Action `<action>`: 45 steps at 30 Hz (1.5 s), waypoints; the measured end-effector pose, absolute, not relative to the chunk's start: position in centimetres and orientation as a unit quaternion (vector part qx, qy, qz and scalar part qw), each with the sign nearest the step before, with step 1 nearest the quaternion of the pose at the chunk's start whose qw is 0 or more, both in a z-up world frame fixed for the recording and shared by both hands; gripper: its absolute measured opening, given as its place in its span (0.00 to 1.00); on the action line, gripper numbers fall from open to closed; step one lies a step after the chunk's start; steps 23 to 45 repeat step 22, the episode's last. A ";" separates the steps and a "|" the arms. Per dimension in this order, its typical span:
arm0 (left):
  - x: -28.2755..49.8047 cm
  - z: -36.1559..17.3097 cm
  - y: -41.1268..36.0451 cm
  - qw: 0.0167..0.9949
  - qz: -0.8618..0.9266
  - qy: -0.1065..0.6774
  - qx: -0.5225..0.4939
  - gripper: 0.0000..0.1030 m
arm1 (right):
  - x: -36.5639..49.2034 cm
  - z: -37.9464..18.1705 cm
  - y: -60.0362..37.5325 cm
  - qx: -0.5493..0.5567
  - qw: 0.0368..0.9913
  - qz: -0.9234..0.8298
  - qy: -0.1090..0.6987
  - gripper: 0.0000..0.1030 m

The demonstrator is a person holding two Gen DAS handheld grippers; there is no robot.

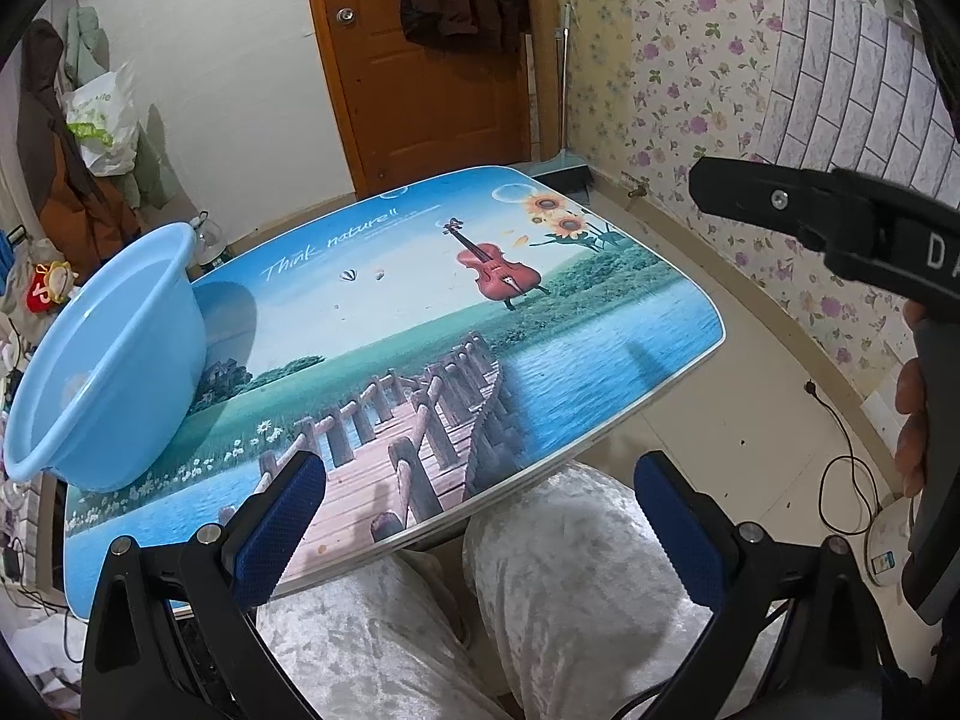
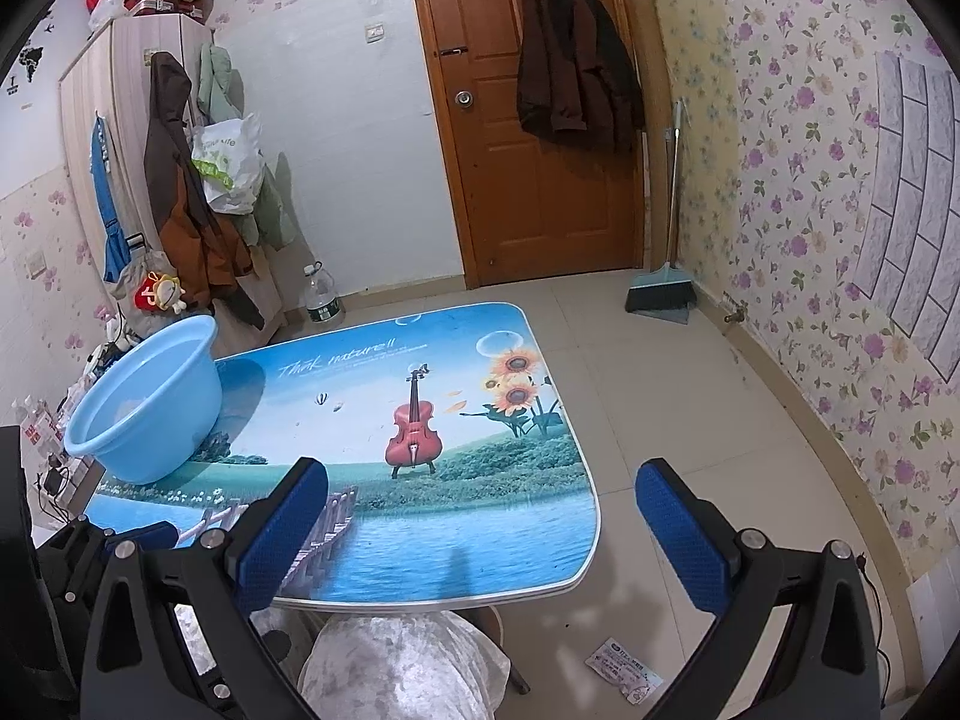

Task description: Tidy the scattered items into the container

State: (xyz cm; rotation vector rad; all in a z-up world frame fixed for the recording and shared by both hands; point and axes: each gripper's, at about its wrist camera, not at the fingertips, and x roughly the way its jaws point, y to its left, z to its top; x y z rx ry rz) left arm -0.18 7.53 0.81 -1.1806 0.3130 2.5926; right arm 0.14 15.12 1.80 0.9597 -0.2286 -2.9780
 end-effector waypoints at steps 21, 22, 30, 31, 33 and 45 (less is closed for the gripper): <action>-1.2 0.8 7.6 0.133 0.896 0.102 -0.411 1.00 | -0.9 1.0 15.1 0.317 0.008 -0.946 -0.070 1.00; -1.4 0.6 7.6 0.132 0.895 0.101 -0.414 1.00 | -1.0 0.9 15.2 0.319 0.008 -0.945 -0.071 1.00; -1.4 0.6 7.6 0.132 0.895 0.101 -0.414 1.00 | -1.0 0.9 15.2 0.319 0.008 -0.945 -0.071 1.00; -1.4 0.6 7.6 0.132 0.895 0.101 -0.414 1.00 | -1.0 0.9 15.2 0.319 0.008 -0.945 -0.071 1.00; -1.4 0.6 7.6 0.132 0.895 0.101 -0.414 1.00 | -1.0 0.9 15.2 0.319 0.008 -0.945 -0.071 1.00; -1.4 0.6 7.6 0.132 0.895 0.101 -0.414 1.00 | -1.0 0.9 15.2 0.319 0.008 -0.945 -0.071 1.00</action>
